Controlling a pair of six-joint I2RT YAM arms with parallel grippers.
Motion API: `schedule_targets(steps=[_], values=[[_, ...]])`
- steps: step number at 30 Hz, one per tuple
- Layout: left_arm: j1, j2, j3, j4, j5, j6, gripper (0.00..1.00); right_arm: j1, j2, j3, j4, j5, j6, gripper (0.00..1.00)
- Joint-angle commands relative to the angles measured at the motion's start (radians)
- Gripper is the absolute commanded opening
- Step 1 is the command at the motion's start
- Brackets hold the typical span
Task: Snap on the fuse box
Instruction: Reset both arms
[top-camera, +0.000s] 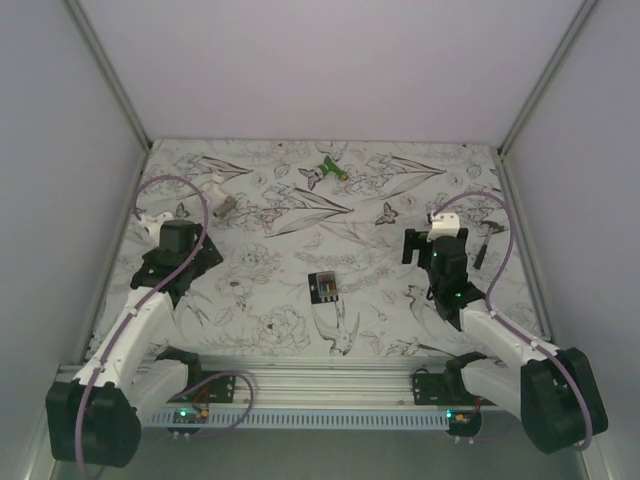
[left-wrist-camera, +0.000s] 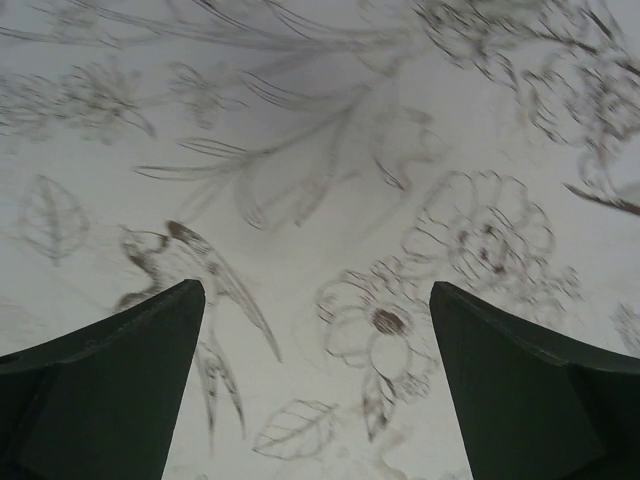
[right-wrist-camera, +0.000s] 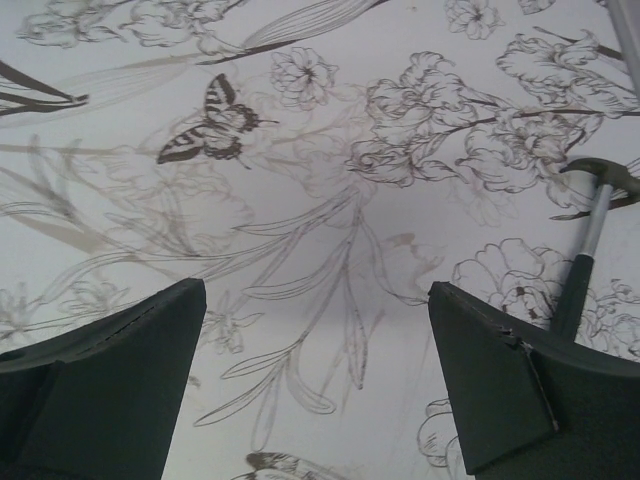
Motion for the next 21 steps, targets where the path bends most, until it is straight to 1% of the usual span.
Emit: schedule_targets(steps=[1, 3, 5, 8, 11, 13, 15, 16, 19, 21], values=[[0.033, 0.013, -0.009, 0.03, -0.174, 0.044, 1.0, -0.038, 0.041, -0.022, 0.263, 0.037, -0.117, 0.99], [0.003, 0.026, 0.003, 0.042, -0.247, 0.077, 1.0, -0.051, 0.052, -0.047, 0.322, 0.046, -0.149, 0.99], [-0.021, 0.031, 0.012, 0.052, -0.291, 0.106, 1.0, -0.085, 0.049, -0.09, 0.404, 0.039, -0.162, 0.99], [-0.046, 0.038, -0.008, 0.098, -0.343, 0.136, 1.0, -0.144, 0.047, -0.15, 0.512, -0.019, -0.148, 0.99], [-0.059, 0.068, -0.038, 0.182, -0.369, 0.163, 1.0, -0.184, 0.076, -0.179, 0.604, -0.058, -0.143, 0.99], [-0.063, 0.091, -0.055, 0.231, -0.368, 0.182, 1.0, -0.203, 0.117, -0.188, 0.669, -0.075, -0.141, 0.99], [-0.058, 0.115, -0.072, 0.276, -0.369, 0.195, 1.0, -0.22, 0.162, -0.188, 0.722, -0.092, -0.103, 0.99], [-0.047, 0.125, -0.083, 0.302, -0.356, 0.2, 1.0, -0.223, 0.17, -0.17, 0.694, -0.104, -0.1, 0.99], [-0.001, 0.164, -0.123, 0.409, -0.268, 0.203, 1.0, -0.225, 0.166, -0.18, 0.707, -0.157, -0.119, 0.99], [0.027, 0.2, -0.114, 0.435, -0.205, 0.221, 1.0, -0.228, 0.177, -0.22, 0.751, -0.184, -0.122, 0.99]])
